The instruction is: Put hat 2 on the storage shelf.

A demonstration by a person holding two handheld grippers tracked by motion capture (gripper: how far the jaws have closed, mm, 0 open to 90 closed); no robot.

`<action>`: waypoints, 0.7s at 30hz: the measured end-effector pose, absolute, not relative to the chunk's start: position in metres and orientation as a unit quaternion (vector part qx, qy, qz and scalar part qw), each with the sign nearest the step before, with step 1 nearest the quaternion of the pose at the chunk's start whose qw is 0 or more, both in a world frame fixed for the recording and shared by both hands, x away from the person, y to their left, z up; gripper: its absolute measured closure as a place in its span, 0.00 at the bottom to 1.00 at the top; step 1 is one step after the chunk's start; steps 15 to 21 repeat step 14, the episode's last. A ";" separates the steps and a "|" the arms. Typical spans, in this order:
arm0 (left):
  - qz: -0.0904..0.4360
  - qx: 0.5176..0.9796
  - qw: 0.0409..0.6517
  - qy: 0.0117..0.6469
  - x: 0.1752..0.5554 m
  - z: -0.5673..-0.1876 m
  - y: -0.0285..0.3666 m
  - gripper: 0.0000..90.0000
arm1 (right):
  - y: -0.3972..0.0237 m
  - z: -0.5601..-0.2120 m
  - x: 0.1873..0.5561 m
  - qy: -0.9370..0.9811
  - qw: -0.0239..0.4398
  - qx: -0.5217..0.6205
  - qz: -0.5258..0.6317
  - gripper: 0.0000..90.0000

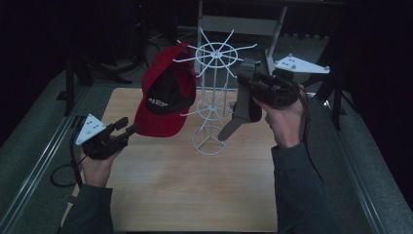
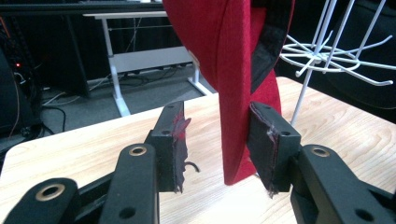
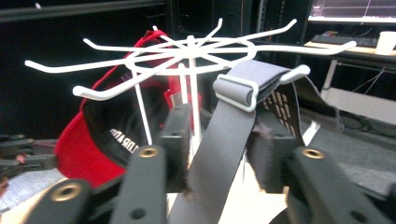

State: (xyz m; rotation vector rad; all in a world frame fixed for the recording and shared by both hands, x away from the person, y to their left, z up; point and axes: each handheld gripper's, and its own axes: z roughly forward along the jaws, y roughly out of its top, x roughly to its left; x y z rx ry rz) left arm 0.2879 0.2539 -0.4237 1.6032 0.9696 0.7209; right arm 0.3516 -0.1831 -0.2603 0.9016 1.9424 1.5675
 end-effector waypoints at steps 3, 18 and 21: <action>0.302 0.675 0.536 0.407 0.288 -0.424 0.253 0.65 | -0.190 -0.264 0.352 0.708 0.241 0.343 0.569 0.56; 0.301 0.677 0.536 0.404 0.289 -0.424 0.249 0.65 | -0.202 -0.273 0.350 0.714 0.227 0.346 0.564 0.34; 0.301 0.677 0.536 0.404 0.289 -0.424 0.249 0.65 | -0.202 -0.273 0.350 0.714 0.227 0.346 0.564 0.34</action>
